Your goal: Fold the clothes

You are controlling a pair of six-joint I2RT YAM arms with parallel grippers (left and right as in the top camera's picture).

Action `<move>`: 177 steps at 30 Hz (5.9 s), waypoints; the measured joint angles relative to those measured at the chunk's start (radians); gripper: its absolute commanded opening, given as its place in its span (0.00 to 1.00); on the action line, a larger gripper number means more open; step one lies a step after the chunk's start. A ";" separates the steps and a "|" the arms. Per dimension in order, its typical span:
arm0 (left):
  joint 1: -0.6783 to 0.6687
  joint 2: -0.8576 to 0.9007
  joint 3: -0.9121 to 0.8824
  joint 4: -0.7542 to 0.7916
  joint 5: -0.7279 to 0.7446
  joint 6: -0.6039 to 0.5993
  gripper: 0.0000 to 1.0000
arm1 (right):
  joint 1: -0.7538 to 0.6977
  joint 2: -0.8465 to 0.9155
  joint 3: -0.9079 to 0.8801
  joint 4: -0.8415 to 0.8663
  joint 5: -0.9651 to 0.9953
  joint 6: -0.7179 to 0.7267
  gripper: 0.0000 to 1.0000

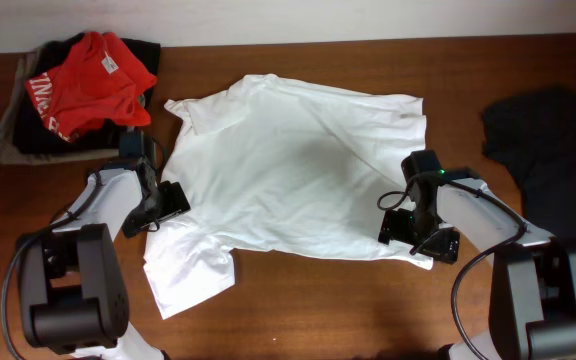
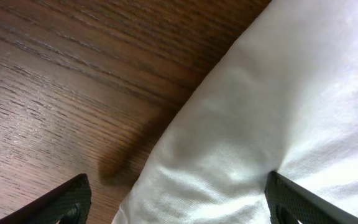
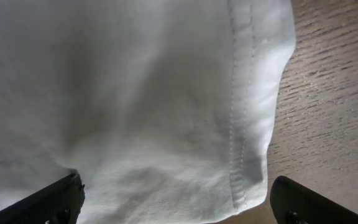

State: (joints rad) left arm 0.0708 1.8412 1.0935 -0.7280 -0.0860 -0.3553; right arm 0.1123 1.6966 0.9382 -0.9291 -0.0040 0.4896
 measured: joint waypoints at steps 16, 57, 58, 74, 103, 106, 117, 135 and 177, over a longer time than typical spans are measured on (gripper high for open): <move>0.000 0.000 0.000 0.000 0.000 0.000 0.90 | 0.000 0.000 -0.040 0.019 0.000 -0.002 0.72; 0.000 0.000 0.000 -0.023 0.125 0.009 0.22 | -0.235 -0.003 -0.058 0.016 -0.053 -0.047 0.04; 0.000 0.000 -0.001 -0.030 0.137 0.005 0.15 | -0.248 -0.003 -0.058 0.018 -0.049 -0.039 0.04; -0.027 0.000 -0.005 -0.185 0.247 0.011 0.01 | -0.531 -0.033 -0.027 -0.052 -0.038 -0.019 0.04; -0.156 -0.203 -0.009 -0.356 0.112 -0.129 0.99 | -0.546 -0.448 -0.020 -0.240 0.042 -0.013 0.99; -0.156 -0.203 -0.010 -0.290 0.111 -0.129 0.99 | -0.546 -0.447 -0.020 -0.219 0.040 -0.019 0.99; -0.289 -0.203 0.003 0.055 0.200 -0.045 0.98 | -0.532 -0.444 -0.019 0.004 -0.261 -0.100 0.99; -0.377 -0.095 0.009 0.400 0.246 -0.249 0.94 | -0.319 -0.217 -0.018 0.089 -0.310 -0.106 0.99; -0.314 -0.011 0.010 0.509 0.152 -0.232 0.72 | -0.314 -0.091 -0.018 0.123 -0.308 -0.108 1.00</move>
State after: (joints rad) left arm -0.2436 1.8297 1.1034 -0.2188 0.0662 -0.5877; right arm -0.2012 1.6058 0.9199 -0.8059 -0.3119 0.3813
